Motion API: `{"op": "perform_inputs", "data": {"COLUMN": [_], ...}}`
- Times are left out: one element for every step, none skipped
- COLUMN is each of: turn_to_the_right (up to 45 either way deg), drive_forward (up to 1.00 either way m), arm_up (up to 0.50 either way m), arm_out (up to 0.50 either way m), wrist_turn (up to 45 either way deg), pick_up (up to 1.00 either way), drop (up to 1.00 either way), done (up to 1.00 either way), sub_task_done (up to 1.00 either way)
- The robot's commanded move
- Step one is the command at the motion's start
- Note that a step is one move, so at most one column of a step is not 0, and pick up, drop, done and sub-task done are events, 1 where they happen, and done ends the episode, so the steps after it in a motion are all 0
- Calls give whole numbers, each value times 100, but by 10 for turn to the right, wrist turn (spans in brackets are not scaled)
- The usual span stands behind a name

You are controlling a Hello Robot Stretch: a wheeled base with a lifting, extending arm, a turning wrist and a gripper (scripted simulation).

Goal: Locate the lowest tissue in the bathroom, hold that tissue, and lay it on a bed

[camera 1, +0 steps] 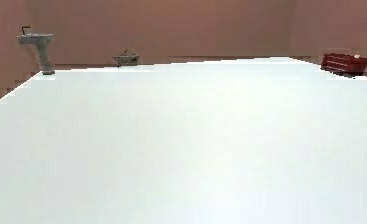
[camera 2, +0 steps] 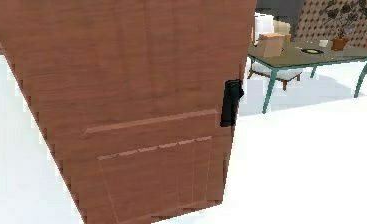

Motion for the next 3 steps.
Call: {"op": "perform_inputs", "data": {"turn_to_the_right": [-60,0,330], "drive_forward": [0,40,0], "arm_up": [0,0,0], "arm_out": [0,0,0], "wrist_turn": [0,0,0], "pick_up": [0,0,0], "drop": [0,0,0], "done": [0,0,0], "sub_task_done": [0,0,0]}}
